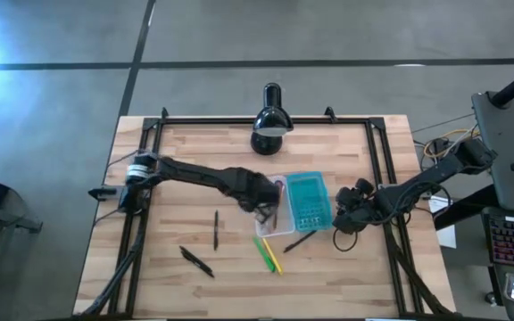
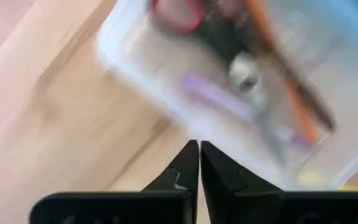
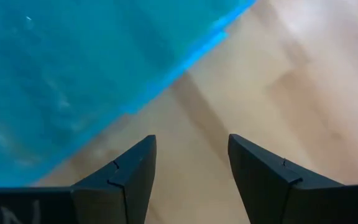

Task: Pick & place school supplies into a supply box
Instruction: Put the black pen into the supply box

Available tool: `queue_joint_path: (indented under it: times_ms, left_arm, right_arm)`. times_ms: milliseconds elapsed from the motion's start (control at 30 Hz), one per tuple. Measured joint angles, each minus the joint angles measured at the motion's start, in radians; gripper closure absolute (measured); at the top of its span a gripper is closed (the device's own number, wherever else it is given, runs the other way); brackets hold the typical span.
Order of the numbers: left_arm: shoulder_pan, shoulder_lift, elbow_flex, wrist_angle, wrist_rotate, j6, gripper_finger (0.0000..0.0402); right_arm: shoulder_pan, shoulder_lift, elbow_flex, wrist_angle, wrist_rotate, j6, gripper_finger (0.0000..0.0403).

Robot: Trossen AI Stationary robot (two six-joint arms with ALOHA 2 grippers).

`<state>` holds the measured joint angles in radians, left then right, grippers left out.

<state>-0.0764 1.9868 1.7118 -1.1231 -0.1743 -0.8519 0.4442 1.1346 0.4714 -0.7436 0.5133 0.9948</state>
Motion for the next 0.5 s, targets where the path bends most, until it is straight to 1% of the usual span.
queue_joint_path:
  times_ms: [67,133,233,300,367,500]
  left_arm:
    - [-0.021,-0.069,-0.097,-0.029,-0.004,-0.1,0.0402]
    - [-0.044,-0.144,-0.206,-0.043,-0.011,-0.228,0.0401]
    - [-0.081,-0.26,-0.358,-0.002,-0.026,-0.414,0.0392]
    - [-0.104,-0.332,-0.45,0.044,-0.033,-0.506,0.0372]
    - [-0.118,-0.388,-0.537,0.104,-0.04,-0.581,0.0345]
    - [-0.12,-0.44,-0.684,0.261,-0.018,-0.66,0.0285]
  right_arm:
    - [0.0,0.0,0.004,0.045,-0.019,0.023,0.0211]
    - [0.0,0.002,0.005,0.111,-0.025,0.007,0.0211]
    - [-0.004,0.002,0.005,0.187,-0.029,-0.031,0.0211]
    - [-0.015,0.002,0.005,0.201,-0.044,-0.034,0.0211]
    - [-0.028,0.002,0.006,0.203,-0.067,-0.024,0.0211]
    - [-0.047,0.002,0.006,0.188,-0.107,-0.02,0.0211]
